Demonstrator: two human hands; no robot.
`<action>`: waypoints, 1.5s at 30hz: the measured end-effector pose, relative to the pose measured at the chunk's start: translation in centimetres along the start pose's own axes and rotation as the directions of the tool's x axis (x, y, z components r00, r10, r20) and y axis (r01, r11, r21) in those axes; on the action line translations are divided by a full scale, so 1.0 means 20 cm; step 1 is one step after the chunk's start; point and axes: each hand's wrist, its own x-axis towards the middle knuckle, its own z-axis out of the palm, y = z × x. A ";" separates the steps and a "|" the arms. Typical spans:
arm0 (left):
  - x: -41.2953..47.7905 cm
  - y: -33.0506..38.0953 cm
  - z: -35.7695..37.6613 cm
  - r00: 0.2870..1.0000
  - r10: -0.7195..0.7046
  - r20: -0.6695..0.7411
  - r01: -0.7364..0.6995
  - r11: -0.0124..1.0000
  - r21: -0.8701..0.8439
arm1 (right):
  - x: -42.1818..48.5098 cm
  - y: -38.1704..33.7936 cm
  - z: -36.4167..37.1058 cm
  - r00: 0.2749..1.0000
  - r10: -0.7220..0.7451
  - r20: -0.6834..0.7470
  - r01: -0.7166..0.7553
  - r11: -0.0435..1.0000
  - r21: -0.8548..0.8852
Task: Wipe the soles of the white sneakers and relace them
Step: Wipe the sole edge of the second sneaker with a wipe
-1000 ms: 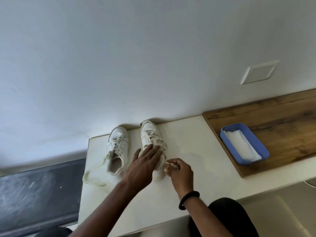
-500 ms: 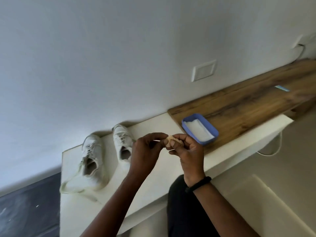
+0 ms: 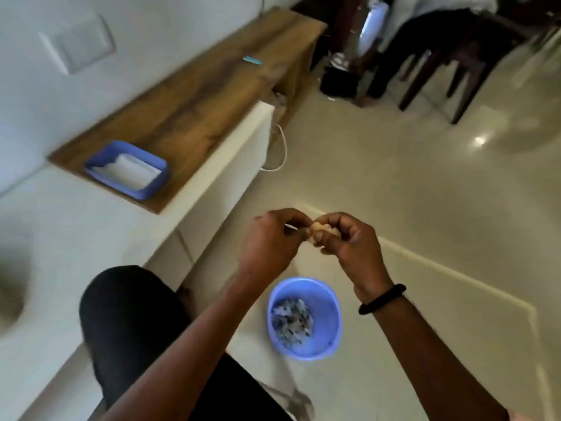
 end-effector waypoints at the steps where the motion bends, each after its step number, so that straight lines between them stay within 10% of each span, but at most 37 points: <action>1: -0.01 -0.02 0.07 0.998 -0.016 0.059 0.013 0.999 0.047 | -0.03 0.07 -0.06 1.000 0.021 0.002 -0.021 0.997 -0.078; 10: -0.12 -0.26 0.40 0.901 -0.084 0.425 -0.100 0.914 0.393 | -0.26 0.55 -0.18 0.976 0.215 -0.010 -0.205 0.914 -0.351; 19: -0.12 -0.35 0.41 0.826 -0.067 0.560 -0.437 0.551 0.711 | -0.26 0.62 -0.23 0.964 0.264 0.019 -0.216 0.826 -0.521; 22: -0.14 -0.34 0.42 0.879 0.016 0.477 -0.436 0.434 0.789 | -0.26 0.61 -0.22 0.977 0.204 0.058 -0.115 0.739 -0.664; 26: -0.14 -0.27 0.41 0.919 0.269 0.287 -0.374 0.365 0.853 | -0.28 0.55 -0.14 0.999 -0.038 0.014 0.026 0.327 -0.945; 45: -0.19 -0.25 -0.49 0.903 0.300 -0.308 0.096 0.557 0.825 | -0.05 -0.06 0.42 0.922 -0.323 0.215 0.301 0.246 -0.922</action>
